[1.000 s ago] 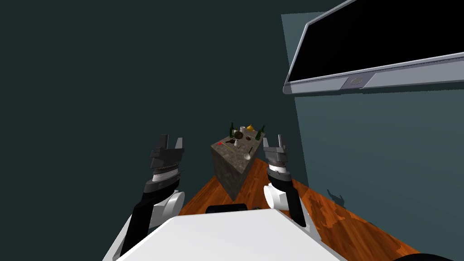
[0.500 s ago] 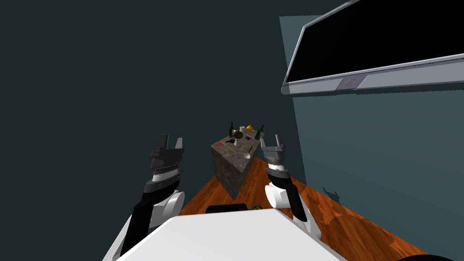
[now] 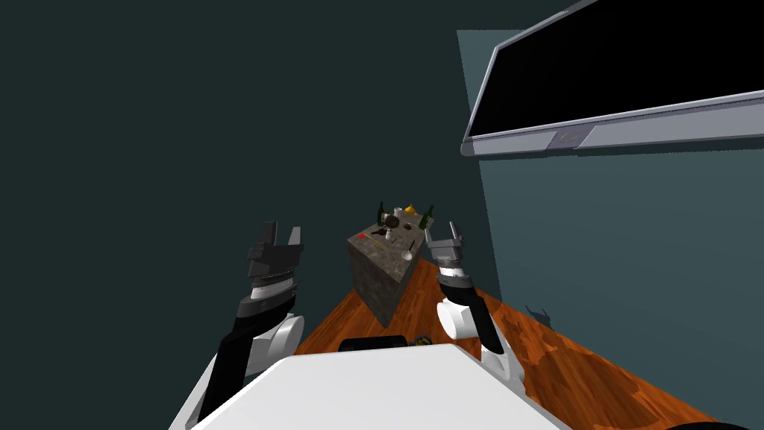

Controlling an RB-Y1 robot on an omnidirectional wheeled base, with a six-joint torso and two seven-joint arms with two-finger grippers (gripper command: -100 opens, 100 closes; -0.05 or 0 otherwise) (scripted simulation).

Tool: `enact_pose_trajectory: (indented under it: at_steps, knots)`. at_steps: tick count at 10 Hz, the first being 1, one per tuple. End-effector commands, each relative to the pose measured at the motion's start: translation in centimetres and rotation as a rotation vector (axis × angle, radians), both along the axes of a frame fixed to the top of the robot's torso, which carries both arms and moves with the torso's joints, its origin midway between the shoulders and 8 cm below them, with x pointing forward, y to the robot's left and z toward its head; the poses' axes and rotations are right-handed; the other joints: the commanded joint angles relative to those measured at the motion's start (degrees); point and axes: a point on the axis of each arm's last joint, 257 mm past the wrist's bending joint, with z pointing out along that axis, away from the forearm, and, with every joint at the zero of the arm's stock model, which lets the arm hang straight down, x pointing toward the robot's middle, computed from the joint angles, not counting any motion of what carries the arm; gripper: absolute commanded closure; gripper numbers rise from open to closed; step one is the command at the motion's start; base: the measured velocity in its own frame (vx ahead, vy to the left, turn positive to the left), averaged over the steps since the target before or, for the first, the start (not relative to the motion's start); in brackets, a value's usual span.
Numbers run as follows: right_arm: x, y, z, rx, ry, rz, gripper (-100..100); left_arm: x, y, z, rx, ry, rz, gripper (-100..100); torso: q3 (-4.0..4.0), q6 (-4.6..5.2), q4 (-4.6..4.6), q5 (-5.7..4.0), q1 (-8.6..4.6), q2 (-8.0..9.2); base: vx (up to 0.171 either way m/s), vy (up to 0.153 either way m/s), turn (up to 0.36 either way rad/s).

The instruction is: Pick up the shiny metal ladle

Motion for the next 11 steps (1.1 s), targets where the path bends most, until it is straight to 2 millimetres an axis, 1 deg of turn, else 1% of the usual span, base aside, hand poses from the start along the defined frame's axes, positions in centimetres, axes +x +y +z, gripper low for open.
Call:
enact_pose_trajectory:
  at_steps: [1, 2, 3, 4, 5, 6, 7, 8, 10, 11]
  knots:
    - [0.4, 0.1, -0.3, 0.037, 0.019, 0.037, -100, 0.0, 0.0, 0.0, 0.0, 0.0, 0.0, 0, 0.0, 0.0, 0.0, 0.0, 0.0, 0.0, -0.015, 0.019, -0.022]
    - [1.3, 0.0, -1.0, 0.077, 0.053, 0.078, -100, 0.0, 0.0, 0.0, 0.0, 0.0, 0.0, 0, 0.0, 0.0, 0.0, 0.0, 0.0, 0.0, -0.016, 0.021, -0.039]
    - [1.3, 0.0, -1.0, 0.093, 0.054, 0.092, -100, 0.0, 0.0, 0.0, 0.0, 0.0, 0.0, 0, 0.0, 0.0, 0.0, 0.0, 0.0, 0.0, -0.012, 0.02, -0.023]
    - [2.3, -0.1, -1.8, 0.135, 0.092, 0.13, -100, 0.0, 0.0, 0.0, 0.0, 0.0, 0.0, 0, 0.0, 0.0, 0.0, 0.0, 0.01, -0.01, -0.016, 0.028, -0.043]
    - [2.3, -0.1, -1.8, 0.155, 0.093, 0.146, -100, 0.0, 0.0, 0.0, 0.0, 0.0, 0.0, 0, 0.0, 0.0, 0.0, 0.0, 0.03, -0.01, -0.013, 0.024, -0.017]
    - [3.2, -0.2, -2.7, 0.195, 0.133, 0.181, -100, 0.0, 0.0, 0.0, 0.0, 0.0, 0.0, 0, 0.0, 0.0, 0.0, 0.01, 0.02, -0.01, -0.014, 0.022, -0.035]
    - [3.2, -0.2, -2.7, 0.216, 0.134, 0.197, -100, 0.0, 0.0, 0.0, 0.0, 0.0, 0.0, 0, -0.01, 0.0, 0.0, 0.0, 0.01, -0.02, -0.012, 0.02, -0.014]
    - [4.3, -0.3, -3.7, 0.257, 0.177, 0.229, -100, 0.0, 0.0, 0.0, 0.0, 0.0, 0.0, 0, -0.01, 0.0, 0.0, 0.0, 0.01, -0.02, -0.012, 0.023, -0.032]
    - [4.3, -0.3, -3.7, 0.289, 0.179, 0.252, -100, 0.0, 0.0, 0.0, 0.0, 0.0, 0.0, 0, -0.01, 0.0, 0.0, 0.0, 0.0, -0.03, -0.005, 0.012, -0.008]
    - [5.3, -0.4, -4.8, 0.339, 0.225, 0.287, -100, 0.0, 0.0, 0.0, 0.0, 0.0, 0.0, 0, -0.02, 0.0, -0.01, 0.0, -0.04, -0.04, -0.007, 0.012, -0.025]
